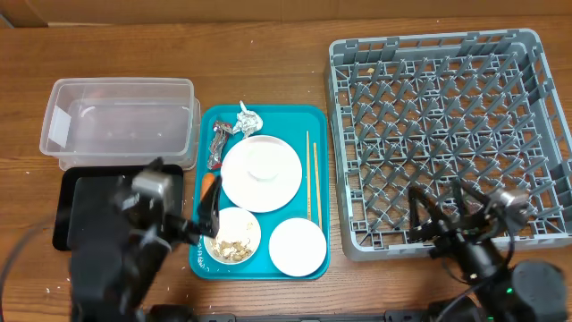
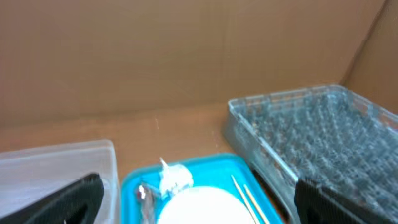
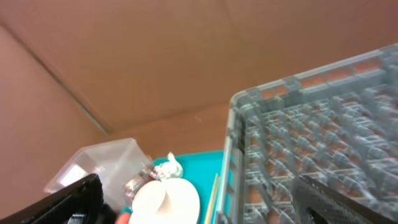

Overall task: Sort waste into correct bins and load items into the dishwasher
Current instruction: 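Reach the left gripper to the white paper cup and grasp it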

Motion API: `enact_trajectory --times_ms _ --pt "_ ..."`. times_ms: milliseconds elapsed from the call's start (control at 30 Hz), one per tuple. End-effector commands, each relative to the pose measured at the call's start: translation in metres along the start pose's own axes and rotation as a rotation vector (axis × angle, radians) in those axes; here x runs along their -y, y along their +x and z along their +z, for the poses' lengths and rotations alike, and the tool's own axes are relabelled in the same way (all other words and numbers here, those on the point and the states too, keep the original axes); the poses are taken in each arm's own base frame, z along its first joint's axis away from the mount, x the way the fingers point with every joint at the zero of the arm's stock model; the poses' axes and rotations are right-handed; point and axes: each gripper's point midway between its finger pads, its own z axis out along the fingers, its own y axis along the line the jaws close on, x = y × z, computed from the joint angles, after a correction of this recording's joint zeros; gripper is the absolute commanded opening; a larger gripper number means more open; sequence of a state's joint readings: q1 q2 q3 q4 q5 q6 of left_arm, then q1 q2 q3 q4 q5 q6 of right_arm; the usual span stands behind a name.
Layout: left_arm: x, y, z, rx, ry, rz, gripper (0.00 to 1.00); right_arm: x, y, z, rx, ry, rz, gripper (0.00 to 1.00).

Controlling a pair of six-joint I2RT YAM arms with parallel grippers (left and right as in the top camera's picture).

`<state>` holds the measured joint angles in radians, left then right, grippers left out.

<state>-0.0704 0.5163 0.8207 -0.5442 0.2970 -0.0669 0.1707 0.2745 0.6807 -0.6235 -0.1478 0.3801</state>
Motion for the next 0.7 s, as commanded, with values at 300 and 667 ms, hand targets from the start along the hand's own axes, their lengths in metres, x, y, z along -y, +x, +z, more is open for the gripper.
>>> enact_trajectory --times_ms 300,667 --pt "0.043 0.001 0.087 -0.476 0.403 -0.271 1.0 0.023 0.02 0.05 -0.501 0.252 0.052 1.0" --pt "0.019 0.104 0.138 -0.829 0.178 -0.196 0.95 0.032 0.067 0.087 -0.731 0.245 0.134 1.0"
